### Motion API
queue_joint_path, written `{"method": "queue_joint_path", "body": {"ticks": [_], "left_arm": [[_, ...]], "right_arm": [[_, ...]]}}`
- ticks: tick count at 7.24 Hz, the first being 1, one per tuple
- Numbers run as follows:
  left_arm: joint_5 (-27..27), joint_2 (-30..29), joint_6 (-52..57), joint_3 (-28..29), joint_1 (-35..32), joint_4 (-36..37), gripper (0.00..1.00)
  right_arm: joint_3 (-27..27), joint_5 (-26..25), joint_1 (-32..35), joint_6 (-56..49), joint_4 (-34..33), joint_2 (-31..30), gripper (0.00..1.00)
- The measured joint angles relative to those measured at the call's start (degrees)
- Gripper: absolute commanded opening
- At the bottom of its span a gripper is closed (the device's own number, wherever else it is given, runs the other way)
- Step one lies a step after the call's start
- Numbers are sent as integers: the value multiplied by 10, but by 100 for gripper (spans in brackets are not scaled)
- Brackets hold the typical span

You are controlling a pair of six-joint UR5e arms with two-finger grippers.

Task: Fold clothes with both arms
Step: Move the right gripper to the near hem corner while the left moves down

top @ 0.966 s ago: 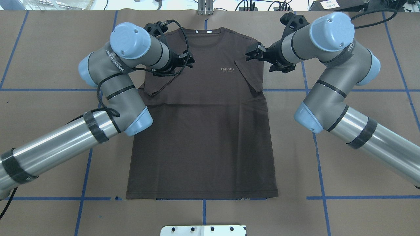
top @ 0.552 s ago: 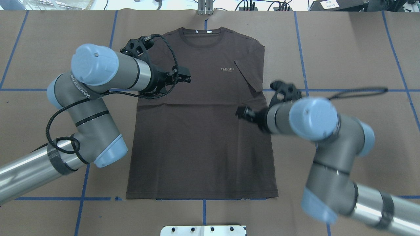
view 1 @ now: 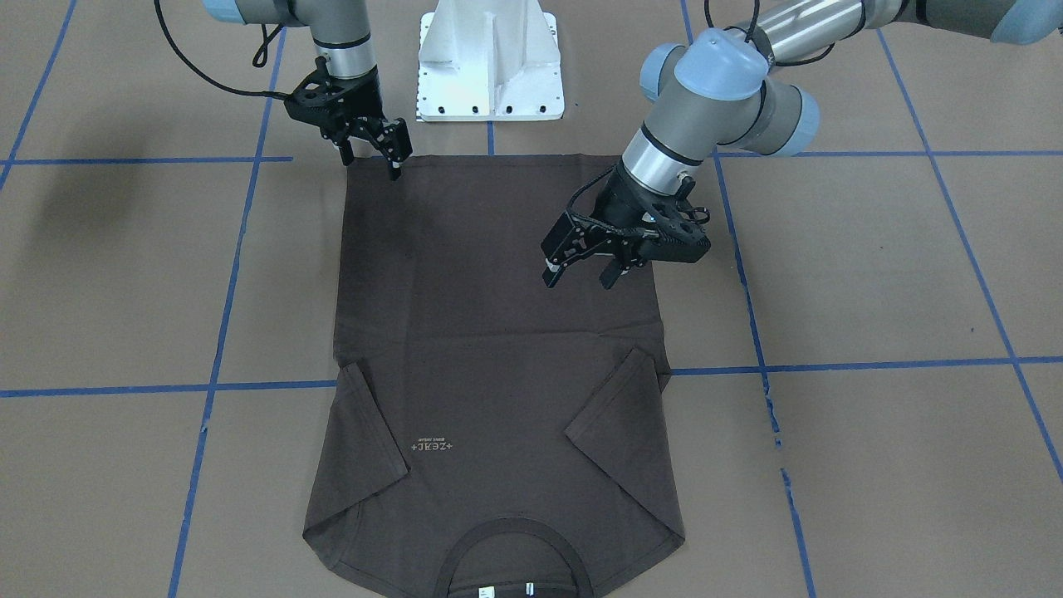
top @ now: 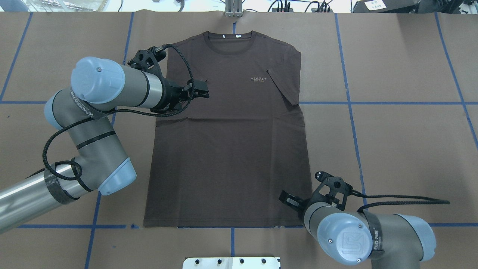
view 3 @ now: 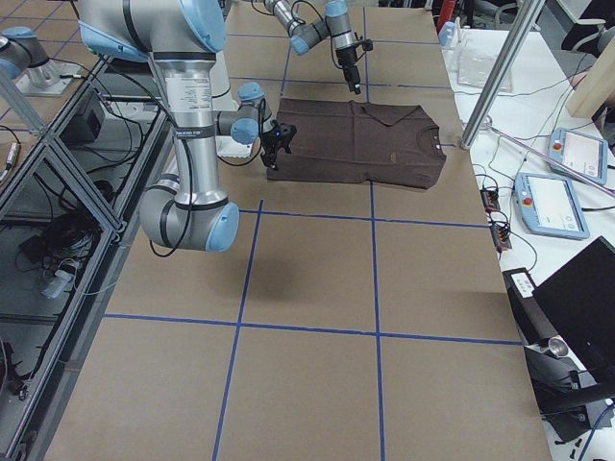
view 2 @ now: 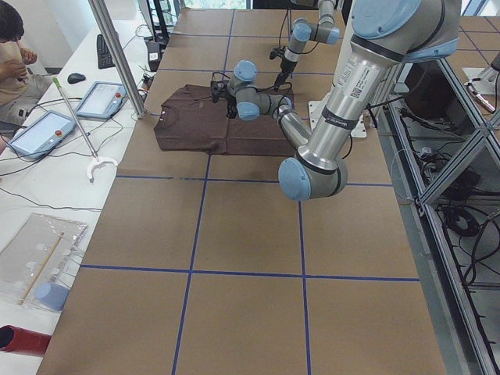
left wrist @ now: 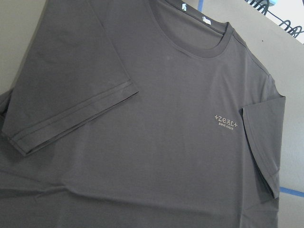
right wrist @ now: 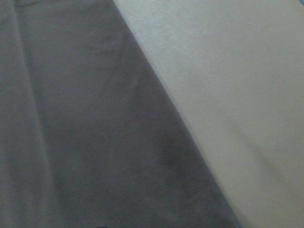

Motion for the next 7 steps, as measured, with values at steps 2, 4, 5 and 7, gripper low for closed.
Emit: {"method": "queue_joint_path", "body": {"ticks": [2,4,5,7], "left_arm": [[1,6,-6,-2,0,0,99],[1,7,-7,-2,0,-1,99],[1,7,-8,-2,0,-2,99],[1,8,-8,-2,1,-2,99]], "right_arm": [[-3,-3,-16,25,-2,-17,70],[0,1,-25,30,-3,-24,1],[2,5,-26,33,-4,-25,0],[3,14,-27,36,-4,-26,0]]}}
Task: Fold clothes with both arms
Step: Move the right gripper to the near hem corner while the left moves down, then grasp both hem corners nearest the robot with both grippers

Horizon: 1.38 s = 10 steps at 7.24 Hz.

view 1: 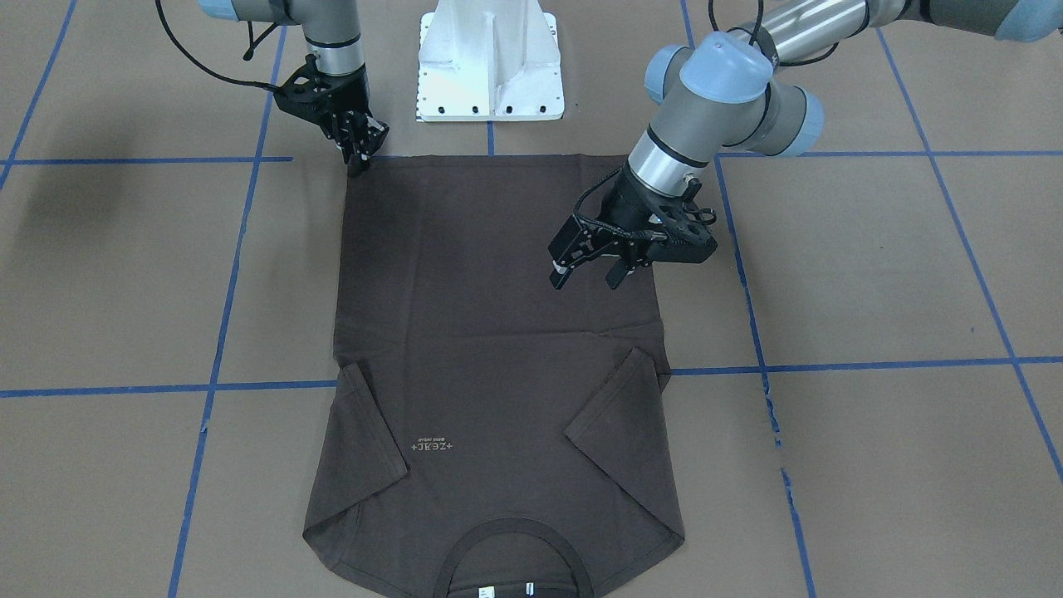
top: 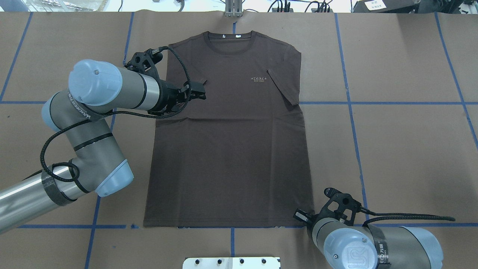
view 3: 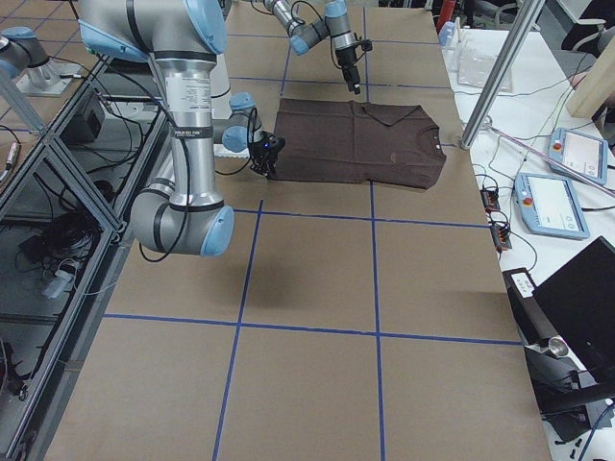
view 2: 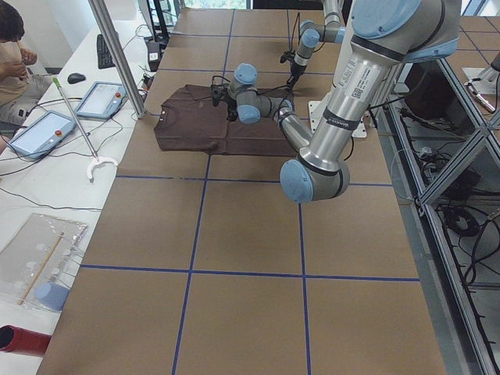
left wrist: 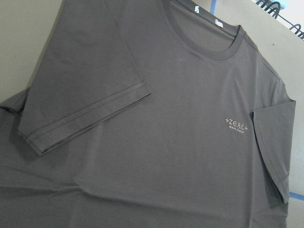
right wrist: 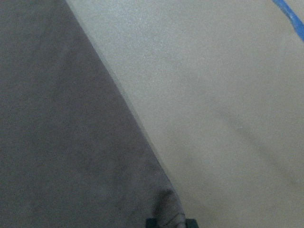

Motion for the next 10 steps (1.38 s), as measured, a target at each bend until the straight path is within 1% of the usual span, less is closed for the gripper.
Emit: {"method": "queue_joint_path", "body": {"ticks": [1,2,3,4,5,6,7,8,9,10], "left_arm": [[0,0,-1,0,0,0,99],[0,10,-6,-14,-1,2,99],[3,41,-27,-49,3,5,99],[28,76,-66,-91,29,10,99],[83,113,-98,-138,79,29,99],[138,152,-114,-184,135,63,94],[181,188,-121,-218,181,99,89],[223,220,-126,-237,223,133,86],[249,237,-128,-245,252,167,82],[258,244,-130,-246,270,198,78]], "right_arm": [[2,2,0,0,0,0,0],[11,4,1,0,-1,-2,0],[31,7,2,0,-3,-8,0],[53,13,5,0,-5,-15,0],[66,16,7,0,-5,-17,0],[72,18,9,0,-5,-16,0],[74,18,10,0,-5,-15,0],[74,18,10,0,-5,-14,0],[74,19,10,0,-4,-13,0],[73,19,10,-1,-3,-13,0]]}}
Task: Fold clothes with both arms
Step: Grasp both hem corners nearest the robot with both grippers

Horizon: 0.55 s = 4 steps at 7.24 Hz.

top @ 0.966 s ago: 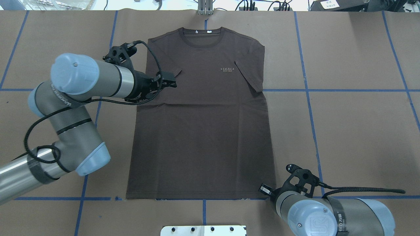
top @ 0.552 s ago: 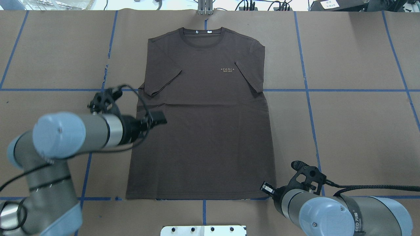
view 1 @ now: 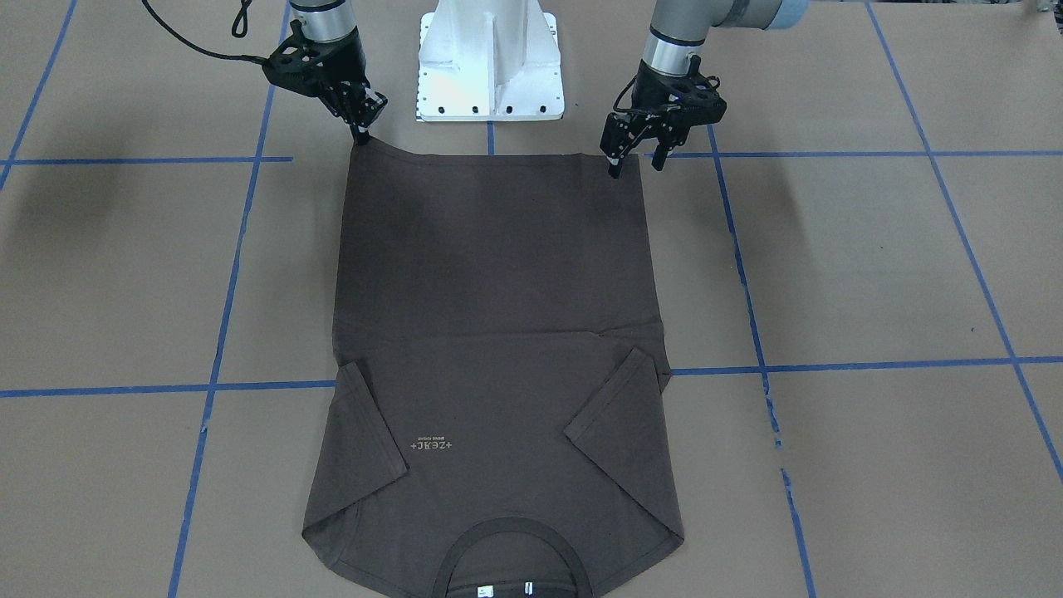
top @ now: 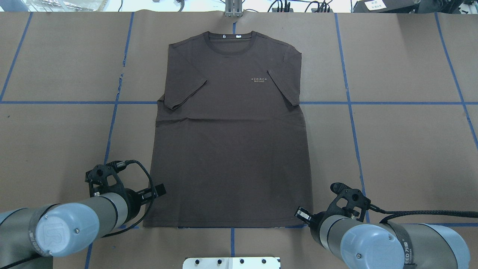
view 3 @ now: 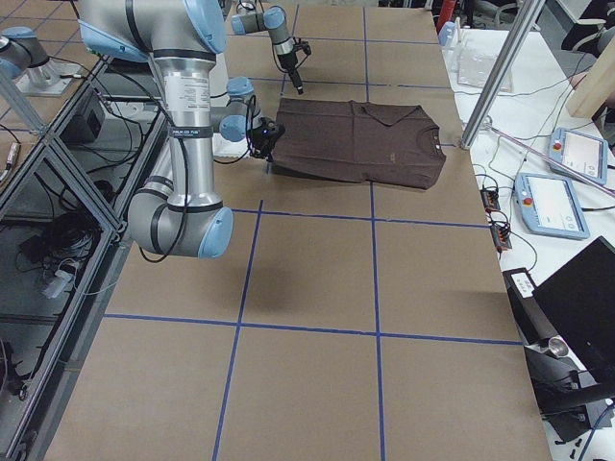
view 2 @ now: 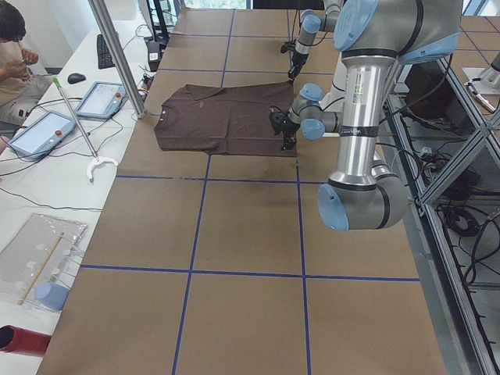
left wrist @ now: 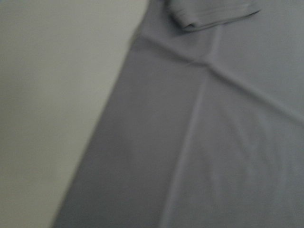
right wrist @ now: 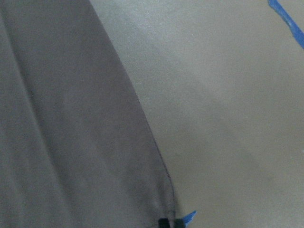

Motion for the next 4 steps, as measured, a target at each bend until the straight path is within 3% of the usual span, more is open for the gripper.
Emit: {"method": "queue_joint_path", "body": {"ticks": [2,4], "left_arm": [[4,0,-25,12,30,23,67],[4,-2,-37,20,42,26,65]], "right_arm": [[-2,1,-1,0,2,-1,0],[-4,1,-1,0,2,-3,0]]}}
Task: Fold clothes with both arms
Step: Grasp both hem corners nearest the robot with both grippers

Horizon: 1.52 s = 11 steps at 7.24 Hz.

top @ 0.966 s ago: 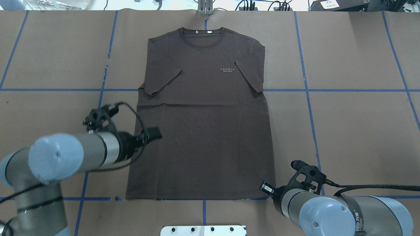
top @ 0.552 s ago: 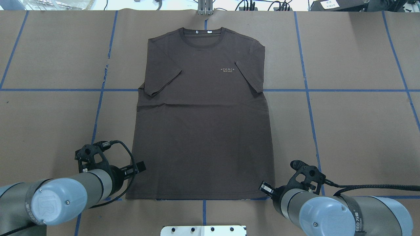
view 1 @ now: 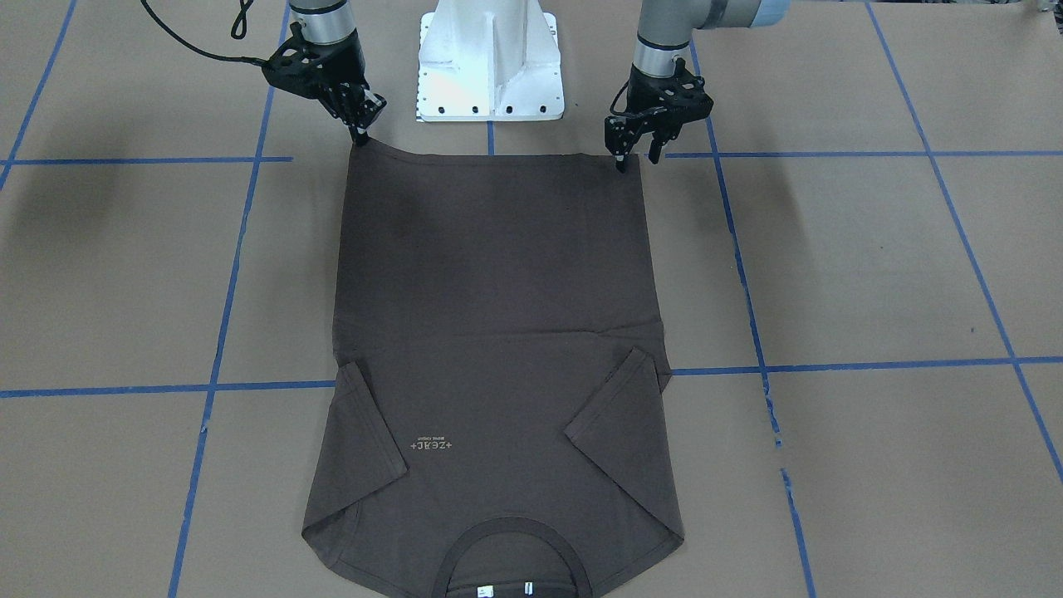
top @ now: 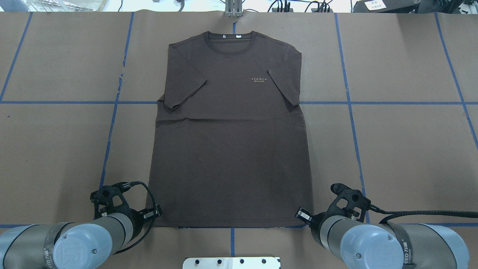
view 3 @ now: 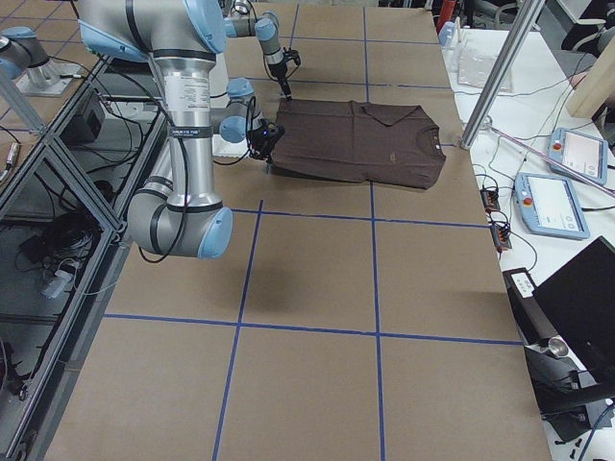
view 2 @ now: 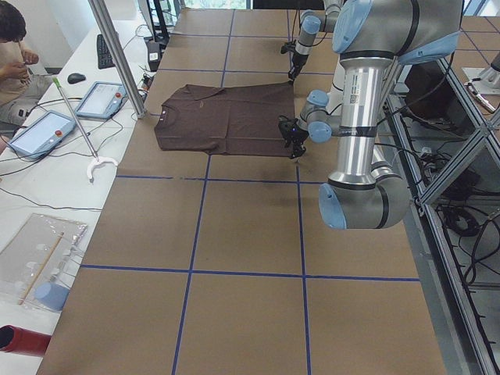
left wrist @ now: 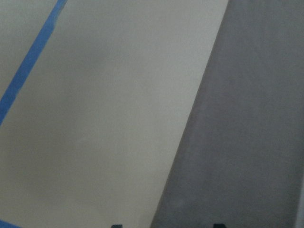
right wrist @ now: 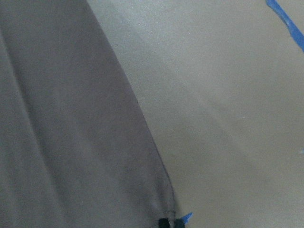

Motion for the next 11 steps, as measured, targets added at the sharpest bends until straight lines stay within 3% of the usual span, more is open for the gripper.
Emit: {"method": "queue_joint_path", "body": {"ticks": [2,6,8,9,11], "left_arm": [[-1,-1,-2,2,2,0,52],[-2,-1,-4,5,5,0,49],[-2,-1,-4,9,7,0,22],[-2,-2,-4,11,7,0,0],[-9,-4,-3,13,6,-2,0]], "right_arm": [[0,0,0,0,1,-1,0],[1,-1,0,0,1,-3,0],[1,-1,0,0,1,-3,0],[2,-1,0,0,1,-3,0],[4,-1,1,0,1,-2,0]]}}
